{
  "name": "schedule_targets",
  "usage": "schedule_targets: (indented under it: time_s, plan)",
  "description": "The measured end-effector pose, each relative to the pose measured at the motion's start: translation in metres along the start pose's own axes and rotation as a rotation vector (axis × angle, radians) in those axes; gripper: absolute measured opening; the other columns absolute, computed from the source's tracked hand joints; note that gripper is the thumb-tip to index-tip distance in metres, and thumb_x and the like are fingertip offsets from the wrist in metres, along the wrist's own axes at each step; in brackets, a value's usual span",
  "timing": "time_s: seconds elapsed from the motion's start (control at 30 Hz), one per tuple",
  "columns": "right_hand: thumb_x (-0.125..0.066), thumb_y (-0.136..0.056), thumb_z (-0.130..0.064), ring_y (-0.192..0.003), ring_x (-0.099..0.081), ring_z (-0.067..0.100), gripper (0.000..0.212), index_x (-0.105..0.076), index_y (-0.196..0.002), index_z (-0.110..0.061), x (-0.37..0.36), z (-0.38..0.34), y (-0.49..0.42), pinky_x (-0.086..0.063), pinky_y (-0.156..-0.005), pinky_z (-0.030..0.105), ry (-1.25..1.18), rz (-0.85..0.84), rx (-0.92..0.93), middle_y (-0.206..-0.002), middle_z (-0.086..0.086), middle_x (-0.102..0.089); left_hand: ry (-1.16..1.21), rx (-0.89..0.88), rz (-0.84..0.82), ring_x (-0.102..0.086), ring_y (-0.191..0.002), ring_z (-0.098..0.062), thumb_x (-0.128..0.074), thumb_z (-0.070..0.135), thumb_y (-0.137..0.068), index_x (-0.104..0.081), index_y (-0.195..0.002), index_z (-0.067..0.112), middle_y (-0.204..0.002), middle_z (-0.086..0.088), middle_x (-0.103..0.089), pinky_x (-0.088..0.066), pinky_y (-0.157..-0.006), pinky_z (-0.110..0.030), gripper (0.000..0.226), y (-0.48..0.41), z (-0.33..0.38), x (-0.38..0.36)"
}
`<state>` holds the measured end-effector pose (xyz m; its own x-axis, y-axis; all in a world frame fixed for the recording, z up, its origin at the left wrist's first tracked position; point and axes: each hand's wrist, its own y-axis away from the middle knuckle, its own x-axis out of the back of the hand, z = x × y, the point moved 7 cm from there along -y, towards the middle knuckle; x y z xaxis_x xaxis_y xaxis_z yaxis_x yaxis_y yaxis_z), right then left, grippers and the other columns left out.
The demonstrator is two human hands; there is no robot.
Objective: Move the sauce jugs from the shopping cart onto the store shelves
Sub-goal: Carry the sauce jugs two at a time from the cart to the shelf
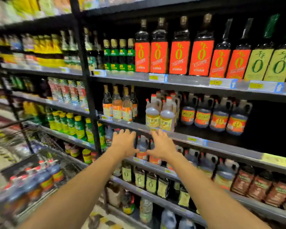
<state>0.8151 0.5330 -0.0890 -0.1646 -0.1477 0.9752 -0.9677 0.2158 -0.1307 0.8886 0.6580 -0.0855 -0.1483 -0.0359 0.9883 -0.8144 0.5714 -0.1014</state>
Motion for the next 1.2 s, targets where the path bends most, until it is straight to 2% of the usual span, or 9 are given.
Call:
schedule_targets:
  time_s: [0.13, 0.27, 0.47, 0.6, 0.83, 0.9, 0.97, 1.1, 1.2]
  plan:
    - [-0.065, -0.088, -0.053, -0.137, -0.033, 0.035, 0.082, -0.027, -0.151, -0.017, -0.038, -0.103, -0.016, -0.042, -0.104, 0.049, 0.003, -0.051, 0.117, -0.149, 0.012, -0.032, -0.045, 0.130, -0.013, -0.040, -0.130, -0.034, -0.057, 0.068, -0.082, -0.036, -0.141, 0.019, -0.140, -0.011, -0.044, -0.037, -0.106, -0.052, 0.080, 0.054, -0.105, -0.022]
    - [-0.072, -0.084, -0.038, -0.131, -0.037, 0.035, 0.079, -0.030, -0.147, -0.019, -0.075, -0.200, -0.026, -0.045, -0.096, 0.048, -0.005, -0.101, 0.263, -0.141, 0.010, -0.036, -0.041, 0.229, -0.076, -0.039, -0.132, -0.035, -0.054, 0.072, -0.080, -0.035, -0.144, 0.018, -0.142, -0.012, -0.042, -0.034, -0.107, -0.053, 0.086, 0.107, -0.196, -0.045]
    - [-0.071, -0.084, -0.041, -0.134, -0.035, 0.034, 0.079, -0.030, -0.147, -0.018, -0.138, -0.324, -0.042, -0.044, -0.099, 0.048, 0.002, -0.201, 0.450, -0.145, 0.010, -0.034, 0.035, 0.399, -0.086, -0.047, -0.120, -0.032, -0.055, 0.066, -0.081, -0.042, -0.136, 0.023, -0.130, -0.008, -0.050, -0.040, -0.098, -0.050, 0.071, 0.161, -0.311, -0.083]
    - [-0.070, -0.085, -0.038, -0.132, -0.036, 0.033, 0.075, -0.031, -0.146, -0.019, -0.188, -0.384, -0.070, -0.043, -0.101, 0.048, -0.023, -0.282, 0.529, -0.142, 0.010, -0.037, 0.034, 0.504, -0.121, -0.051, -0.117, -0.030, -0.055, 0.069, -0.076, -0.042, -0.137, 0.023, -0.127, -0.007, -0.052, -0.044, -0.094, -0.047, 0.078, 0.176, -0.376, -0.113]
    - [-0.071, -0.085, -0.037, -0.138, -0.032, 0.034, 0.084, -0.024, -0.151, -0.017, -0.270, -0.445, -0.142, -0.039, -0.107, 0.048, -0.093, -0.434, 0.535, -0.151, 0.011, -0.030, 0.040, 0.620, -0.206, -0.054, -0.117, -0.031, -0.055, 0.060, -0.076, -0.046, -0.131, 0.027, -0.128, -0.007, -0.055, -0.045, -0.097, -0.045, 0.065, 0.152, -0.461, -0.169]
    - [-0.070, -0.087, -0.038, -0.140, -0.031, 0.034, 0.084, -0.022, -0.153, -0.017, -0.291, -0.455, -0.161, -0.038, -0.109, 0.047, -0.122, -0.472, 0.534, -0.153, 0.012, -0.029, 0.060, 0.651, -0.241, -0.045, -0.131, -0.032, -0.055, 0.057, -0.080, -0.041, -0.138, 0.027, -0.144, -0.009, -0.044, -0.038, -0.105, -0.048, 0.067, 0.140, -0.476, -0.193]
    - [-0.068, -0.089, -0.039, -0.142, -0.028, 0.035, 0.085, -0.018, -0.154, -0.017, -0.309, -0.464, -0.179, -0.037, -0.110, 0.048, -0.136, -0.499, 0.533, -0.154, 0.013, -0.027, 0.092, 0.666, -0.286, -0.033, -0.141, -0.033, -0.056, 0.058, -0.081, -0.027, -0.148, 0.026, -0.154, -0.010, -0.031, -0.034, -0.110, -0.050, 0.079, 0.128, -0.489, -0.214]
    - [-0.065, -0.090, -0.035, -0.141, -0.029, 0.036, 0.075, -0.025, -0.150, -0.016, -0.340, -0.483, -0.203, -0.038, -0.108, 0.051, -0.149, -0.567, 0.517, -0.152, 0.014, -0.026, 0.108, 0.658, -0.313, -0.042, -0.131, -0.033, -0.053, 0.063, -0.081, -0.025, -0.148, 0.022, -0.145, -0.011, -0.041, -0.039, -0.101, -0.049, 0.084, 0.115, -0.513, -0.240]
    - [-0.066, -0.089, -0.033, -0.138, -0.032, 0.034, 0.070, -0.029, -0.147, -0.017, -0.359, -0.497, -0.223, -0.039, -0.108, 0.050, -0.145, -0.588, 0.492, -0.149, 0.011, -0.030, 0.149, 0.678, -0.328, -0.039, -0.134, -0.032, -0.055, 0.060, -0.082, -0.022, -0.149, 0.023, -0.146, -0.010, -0.039, -0.037, -0.103, -0.048, 0.084, 0.106, -0.541, -0.258]
